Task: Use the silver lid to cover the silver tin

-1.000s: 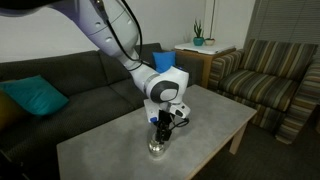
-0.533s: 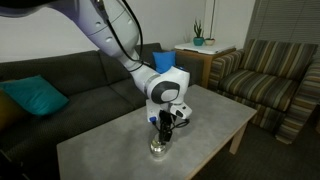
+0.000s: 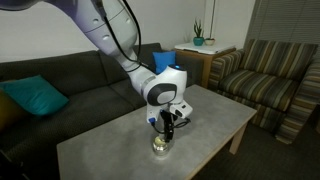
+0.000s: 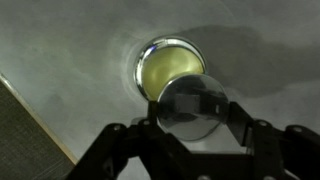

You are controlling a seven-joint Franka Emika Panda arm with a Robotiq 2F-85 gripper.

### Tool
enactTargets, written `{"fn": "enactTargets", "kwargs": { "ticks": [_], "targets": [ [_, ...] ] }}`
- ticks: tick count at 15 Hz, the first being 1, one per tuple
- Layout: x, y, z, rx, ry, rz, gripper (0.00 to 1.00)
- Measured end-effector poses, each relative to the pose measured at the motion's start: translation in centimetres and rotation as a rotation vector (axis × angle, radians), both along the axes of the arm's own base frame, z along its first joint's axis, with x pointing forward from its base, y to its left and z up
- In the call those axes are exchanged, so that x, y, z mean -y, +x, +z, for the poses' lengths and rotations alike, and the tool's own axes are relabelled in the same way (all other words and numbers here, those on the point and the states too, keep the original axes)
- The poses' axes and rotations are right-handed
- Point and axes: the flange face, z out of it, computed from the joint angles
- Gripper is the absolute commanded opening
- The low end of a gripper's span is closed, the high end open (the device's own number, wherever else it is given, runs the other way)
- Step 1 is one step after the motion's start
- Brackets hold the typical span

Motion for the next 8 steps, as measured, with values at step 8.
{"fn": "enactTargets", "kwargs": {
  "ticks": [8],
  "targets": [
    [-1.7, -3.3, 1.6, 0.063, -0.043, 0.008, 0.44]
  ]
}}
